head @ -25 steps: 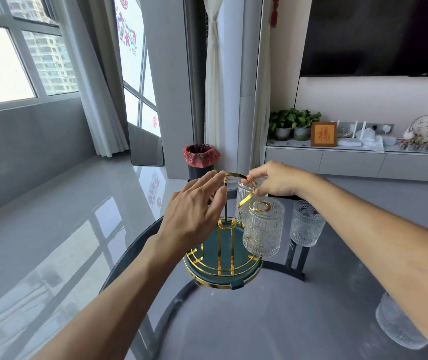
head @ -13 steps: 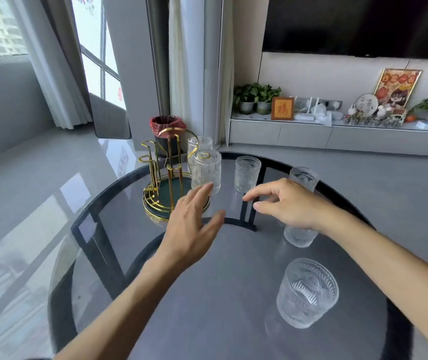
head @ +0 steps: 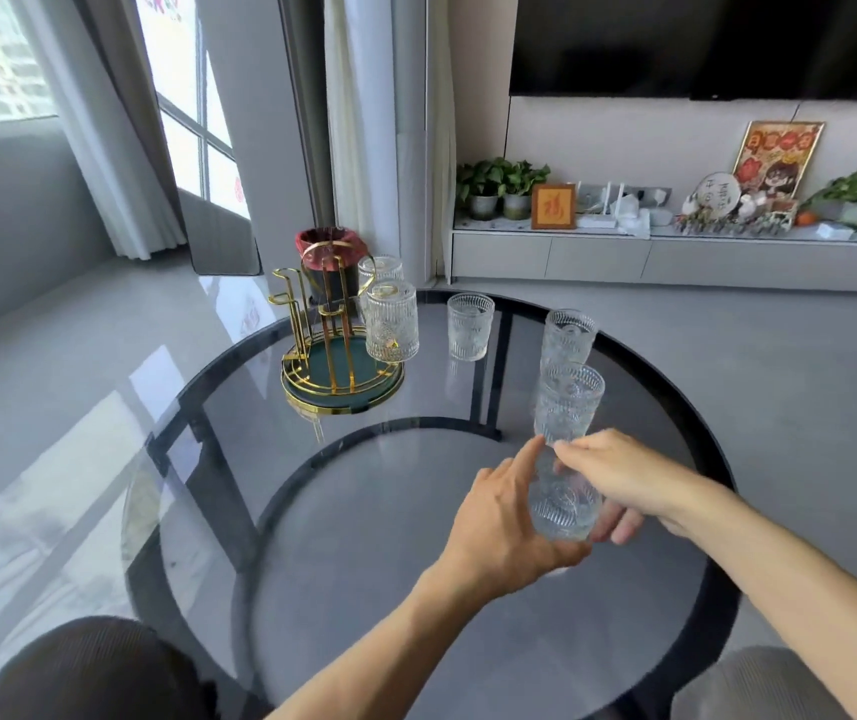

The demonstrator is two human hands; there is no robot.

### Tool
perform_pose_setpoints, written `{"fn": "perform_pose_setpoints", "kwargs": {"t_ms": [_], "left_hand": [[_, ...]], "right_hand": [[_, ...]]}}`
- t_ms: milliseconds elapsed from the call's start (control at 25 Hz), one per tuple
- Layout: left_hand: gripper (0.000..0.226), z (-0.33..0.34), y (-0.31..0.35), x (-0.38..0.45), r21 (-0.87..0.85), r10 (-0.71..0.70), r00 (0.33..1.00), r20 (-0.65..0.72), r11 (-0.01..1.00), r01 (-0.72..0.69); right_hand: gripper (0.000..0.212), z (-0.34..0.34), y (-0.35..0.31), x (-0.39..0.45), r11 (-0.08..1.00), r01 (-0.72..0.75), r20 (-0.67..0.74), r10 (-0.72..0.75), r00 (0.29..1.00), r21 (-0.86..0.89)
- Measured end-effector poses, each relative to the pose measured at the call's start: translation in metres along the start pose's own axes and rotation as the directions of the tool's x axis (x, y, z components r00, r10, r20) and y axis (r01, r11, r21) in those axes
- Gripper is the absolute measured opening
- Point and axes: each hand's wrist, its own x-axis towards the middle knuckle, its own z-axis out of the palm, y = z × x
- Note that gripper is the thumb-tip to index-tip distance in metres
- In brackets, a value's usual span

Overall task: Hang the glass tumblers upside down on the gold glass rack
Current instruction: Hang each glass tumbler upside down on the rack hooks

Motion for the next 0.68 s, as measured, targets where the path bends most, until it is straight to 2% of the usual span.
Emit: {"fn": "perform_pose_setpoints", "kwargs": {"t_ms": [80, 120, 200, 280, 360, 400, 480, 560, 640, 680], "left_hand": [[0.090, -0.008, -0.006, -0.002, -0.025, -0.037, 0.997, -0.067, 0.999, 0.035], [0.083, -0.017, -0.010, -0.002, -0.066, -0.064, 0.993, -0.098, 0.996, 0.057], [0.074, -0.040, -0.020, -0.004, -0.200, -0.118, 0.981, -0.154, 0.976, 0.086], [0.071, -0.064, -0.028, -0.002, -0.328, -0.136, 0.966, -0.220, 0.943, 0.058], [0.072, -0.086, -0.036, -0.002, -0.399, -0.121, 0.949, -0.291, 0.917, -0.005], [0.073, -0.095, -0.040, -0.002, -0.415, -0.103, 0.941, -0.322, 0.909, -0.042], [0.075, -0.112, -0.050, -0.002, -0.441, -0.069, 0.924, -0.376, 0.891, -0.112], [0.075, -0.130, -0.059, 0.001, -0.459, -0.060, 0.911, -0.409, 0.876, -0.149], [0.075, -0.151, -0.070, 0.007, -0.446, -0.035, 0.911, -0.412, 0.879, -0.168], [0.073, -0.162, -0.078, 0.011, -0.458, -0.023, 0.918, -0.396, 0.872, -0.175]], "right_hand": [[0.041, -0.006, 0.005, -0.004, 0.971, -0.023, 0.030, 0.016, 0.999, 0.240], [0.042, -0.007, 0.006, -0.005, 0.953, -0.016, 0.012, 0.013, 1.000, 0.304], [0.047, 0.002, 0.002, -0.003, 0.949, -0.039, 0.007, 0.039, 0.999, 0.313], [0.055, 0.021, -0.012, -0.002, 0.912, -0.103, 0.140, 0.052, 0.989, 0.396], [0.060, 0.041, -0.035, 0.003, 0.792, -0.161, 0.288, -0.019, 0.958, 0.589], [0.060, 0.048, -0.048, 0.005, 0.720, -0.166, 0.302, -0.063, 0.951, 0.674], [0.057, 0.059, -0.075, 0.008, 0.606, -0.123, 0.243, -0.120, 0.963, 0.786], [0.057, 0.066, -0.105, 0.013, 0.544, -0.065, 0.172, -0.150, 0.974, 0.837], [0.057, 0.072, -0.135, 0.020, 0.562, 0.023, 0.079, -0.157, 0.984, 0.827], [0.053, 0.074, -0.149, 0.025, 0.581, 0.103, -0.011, -0.160, 0.987, 0.808]]}}
